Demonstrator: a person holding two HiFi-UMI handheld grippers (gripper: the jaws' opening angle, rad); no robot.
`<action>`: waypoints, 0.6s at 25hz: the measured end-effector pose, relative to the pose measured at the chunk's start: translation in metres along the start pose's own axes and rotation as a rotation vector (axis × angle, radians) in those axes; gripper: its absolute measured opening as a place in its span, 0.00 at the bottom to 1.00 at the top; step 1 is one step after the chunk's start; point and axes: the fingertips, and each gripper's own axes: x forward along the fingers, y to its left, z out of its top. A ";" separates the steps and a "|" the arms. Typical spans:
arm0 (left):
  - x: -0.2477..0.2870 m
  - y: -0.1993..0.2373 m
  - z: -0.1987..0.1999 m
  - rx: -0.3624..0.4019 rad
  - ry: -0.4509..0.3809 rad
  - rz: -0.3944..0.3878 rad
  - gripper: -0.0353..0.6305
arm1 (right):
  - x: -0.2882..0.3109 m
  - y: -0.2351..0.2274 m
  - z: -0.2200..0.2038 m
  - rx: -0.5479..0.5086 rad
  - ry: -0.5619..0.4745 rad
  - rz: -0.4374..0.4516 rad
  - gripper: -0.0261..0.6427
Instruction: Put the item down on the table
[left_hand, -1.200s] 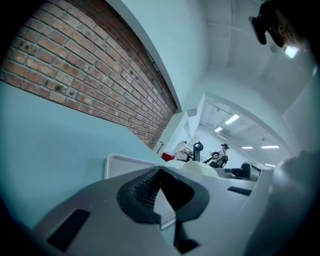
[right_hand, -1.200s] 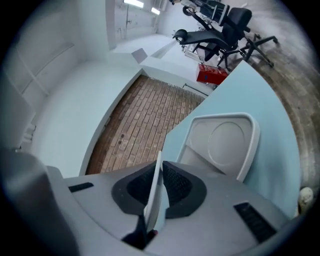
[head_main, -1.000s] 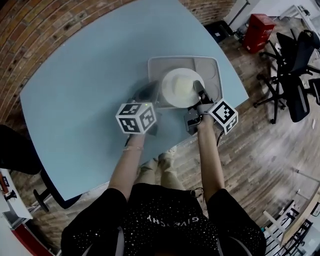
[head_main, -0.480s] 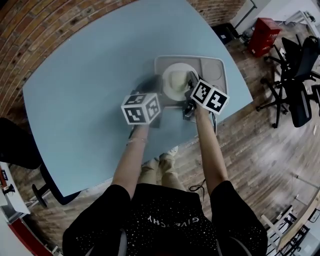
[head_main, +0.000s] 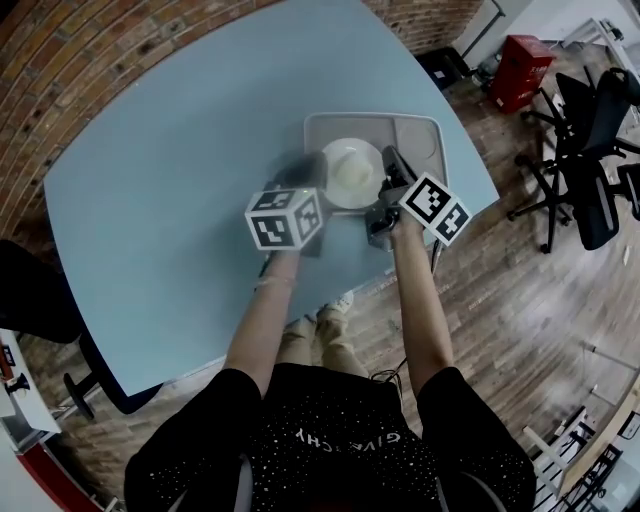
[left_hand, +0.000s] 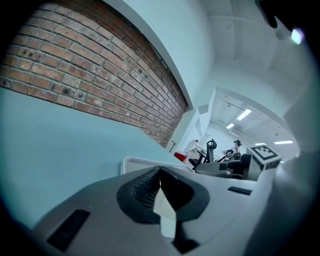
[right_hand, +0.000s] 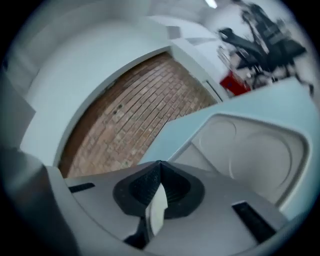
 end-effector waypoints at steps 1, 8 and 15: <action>0.000 0.000 -0.001 -0.003 0.002 -0.001 0.07 | -0.002 -0.001 -0.001 0.143 -0.013 0.052 0.06; -0.007 -0.008 -0.001 -0.021 0.008 -0.002 0.07 | -0.022 -0.010 0.002 0.374 -0.047 0.138 0.06; -0.023 -0.011 0.002 -0.048 0.003 -0.005 0.07 | -0.039 -0.004 0.004 0.449 -0.072 0.177 0.06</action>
